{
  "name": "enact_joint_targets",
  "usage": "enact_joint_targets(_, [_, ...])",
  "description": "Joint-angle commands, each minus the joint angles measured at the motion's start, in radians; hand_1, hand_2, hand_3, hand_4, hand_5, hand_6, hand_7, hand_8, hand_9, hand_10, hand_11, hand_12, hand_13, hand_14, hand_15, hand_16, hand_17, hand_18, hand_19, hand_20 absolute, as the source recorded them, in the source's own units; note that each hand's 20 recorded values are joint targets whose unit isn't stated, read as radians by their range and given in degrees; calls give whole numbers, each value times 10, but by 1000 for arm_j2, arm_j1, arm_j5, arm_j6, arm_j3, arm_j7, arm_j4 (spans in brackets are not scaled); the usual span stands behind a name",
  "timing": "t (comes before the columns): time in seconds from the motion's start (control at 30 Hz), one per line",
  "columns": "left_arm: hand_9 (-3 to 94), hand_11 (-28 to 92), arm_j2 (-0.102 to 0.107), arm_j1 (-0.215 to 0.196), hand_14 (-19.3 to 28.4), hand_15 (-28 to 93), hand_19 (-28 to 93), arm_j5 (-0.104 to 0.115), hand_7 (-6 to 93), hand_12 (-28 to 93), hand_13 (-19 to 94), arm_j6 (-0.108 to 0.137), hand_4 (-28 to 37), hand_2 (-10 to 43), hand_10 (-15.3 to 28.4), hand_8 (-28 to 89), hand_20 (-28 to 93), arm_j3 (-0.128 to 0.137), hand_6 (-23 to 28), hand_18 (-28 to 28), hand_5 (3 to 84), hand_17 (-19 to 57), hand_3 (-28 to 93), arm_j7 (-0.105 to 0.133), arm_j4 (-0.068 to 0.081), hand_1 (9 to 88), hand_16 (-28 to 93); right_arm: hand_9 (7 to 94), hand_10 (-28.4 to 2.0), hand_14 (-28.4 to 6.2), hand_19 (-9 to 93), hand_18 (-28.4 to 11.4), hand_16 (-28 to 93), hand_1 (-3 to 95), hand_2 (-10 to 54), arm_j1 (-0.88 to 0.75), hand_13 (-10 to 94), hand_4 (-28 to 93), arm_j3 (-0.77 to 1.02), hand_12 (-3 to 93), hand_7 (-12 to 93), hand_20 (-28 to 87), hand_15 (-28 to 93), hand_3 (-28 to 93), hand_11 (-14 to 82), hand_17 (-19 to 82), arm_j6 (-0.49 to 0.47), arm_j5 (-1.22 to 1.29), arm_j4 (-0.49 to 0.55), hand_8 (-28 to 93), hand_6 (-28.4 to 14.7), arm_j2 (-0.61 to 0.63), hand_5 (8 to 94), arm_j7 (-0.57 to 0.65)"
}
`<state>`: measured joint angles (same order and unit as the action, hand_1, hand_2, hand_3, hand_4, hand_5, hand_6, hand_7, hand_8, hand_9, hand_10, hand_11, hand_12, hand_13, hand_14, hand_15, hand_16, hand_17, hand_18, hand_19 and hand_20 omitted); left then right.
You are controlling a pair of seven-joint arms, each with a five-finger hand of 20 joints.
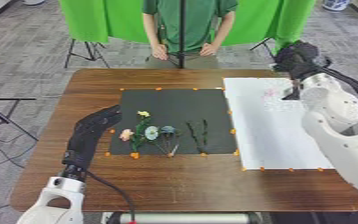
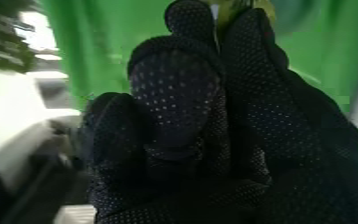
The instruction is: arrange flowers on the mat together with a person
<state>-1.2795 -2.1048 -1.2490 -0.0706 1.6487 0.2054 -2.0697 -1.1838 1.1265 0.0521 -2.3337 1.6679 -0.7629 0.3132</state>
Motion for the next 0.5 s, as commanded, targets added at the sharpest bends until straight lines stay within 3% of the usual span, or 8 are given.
enact_joint_targets(0.03, [444, 151, 28, -22, 158, 103, 45, 15, 113, 164, 355, 21, -166, -21, 123, -48, 184, 0, 41, 115, 471, 54, 630, -7, 2, 279, 61, 932, -74, 0, 918, -113, 250, 636, -95, 118, 937, -258, -245, 337, 216, 262, 488, 592, 53, 632, -46, -6, 50, 31, 36, -129, 844, -159])
enact_joint_targets(0.1, [444, 152, 33, -19, 158, 102, 45, 22, 113, 165, 355, 24, -165, -21, 123, -48, 184, -7, 40, 115, 471, 53, 631, -7, 4, 279, 60, 932, -73, 0, 920, -113, 251, 635, -95, 142, 937, -257, -305, 335, 215, 262, 492, 593, 52, 632, -58, -16, 37, 32, 37, -161, 844, -190])
enact_joint_targets(0.27, [444, 151, 31, -6, 159, 102, 45, 14, 114, 164, 354, 7, -165, -21, 123, -48, 184, -20, 40, 115, 470, 53, 629, -9, 10, 280, 61, 933, -73, 1, 926, -114, 251, 633, -95, 161, 937, -257, -403, 335, 215, 264, 497, 593, 51, 631, -80, -52, 29, 32, 38, -192, 844, -211])
enact_joint_targets(0.5, [443, 150, 34, -25, 160, 101, 46, 23, 112, 165, 351, 14, -165, -21, 123, -48, 184, -5, 42, 116, 470, 52, 629, -13, 3, 279, 61, 929, -70, 1, 930, -117, 252, 630, -95, 123, 937, -257, -418, 336, 215, 267, 499, 594, 50, 627, -123, -48, 48, 33, 39, -151, 841, -209])
